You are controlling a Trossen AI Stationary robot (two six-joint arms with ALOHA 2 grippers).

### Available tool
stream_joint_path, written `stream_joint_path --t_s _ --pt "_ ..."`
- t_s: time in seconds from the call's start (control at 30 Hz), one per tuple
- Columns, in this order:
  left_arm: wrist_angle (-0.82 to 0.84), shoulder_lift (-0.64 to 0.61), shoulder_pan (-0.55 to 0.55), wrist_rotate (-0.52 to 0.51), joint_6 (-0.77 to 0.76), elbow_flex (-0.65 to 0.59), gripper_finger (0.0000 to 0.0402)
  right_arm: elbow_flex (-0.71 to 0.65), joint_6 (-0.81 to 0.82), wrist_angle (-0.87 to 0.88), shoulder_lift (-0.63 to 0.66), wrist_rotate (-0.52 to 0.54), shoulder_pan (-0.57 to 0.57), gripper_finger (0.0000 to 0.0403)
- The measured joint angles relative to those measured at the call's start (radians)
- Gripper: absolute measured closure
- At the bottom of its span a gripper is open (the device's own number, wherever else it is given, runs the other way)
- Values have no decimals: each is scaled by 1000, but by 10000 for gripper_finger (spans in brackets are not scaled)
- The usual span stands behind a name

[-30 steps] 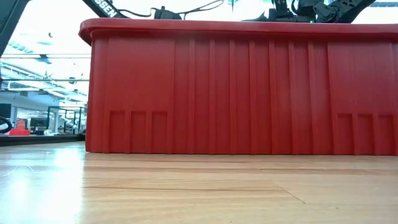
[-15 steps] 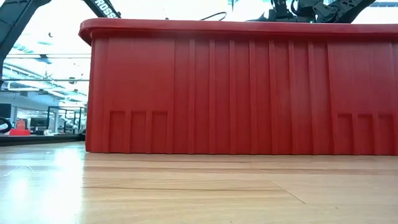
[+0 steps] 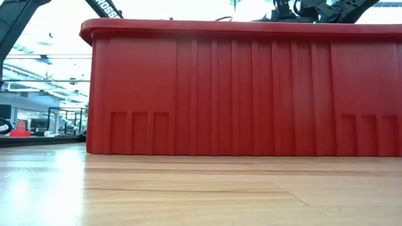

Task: Pick and place slides into bin
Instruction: Put the black slide into the red organizer bin, then return to Home Position

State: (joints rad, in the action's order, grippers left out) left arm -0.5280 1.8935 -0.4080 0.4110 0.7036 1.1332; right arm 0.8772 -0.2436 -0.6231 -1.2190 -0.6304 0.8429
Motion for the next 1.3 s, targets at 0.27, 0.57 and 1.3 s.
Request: stream_joint_path --t_s 0.27,0.57,1.3 --pt "22 -11 0 19 -213 0 160 0 19 2 0 -2 0 189" --pt "39 -11 5 80 -544 0 90 0 23 1 0 -2 0 192" --pt "246 -204 37 -133 -439 0 62 0 27 31 0 -3 0 189"
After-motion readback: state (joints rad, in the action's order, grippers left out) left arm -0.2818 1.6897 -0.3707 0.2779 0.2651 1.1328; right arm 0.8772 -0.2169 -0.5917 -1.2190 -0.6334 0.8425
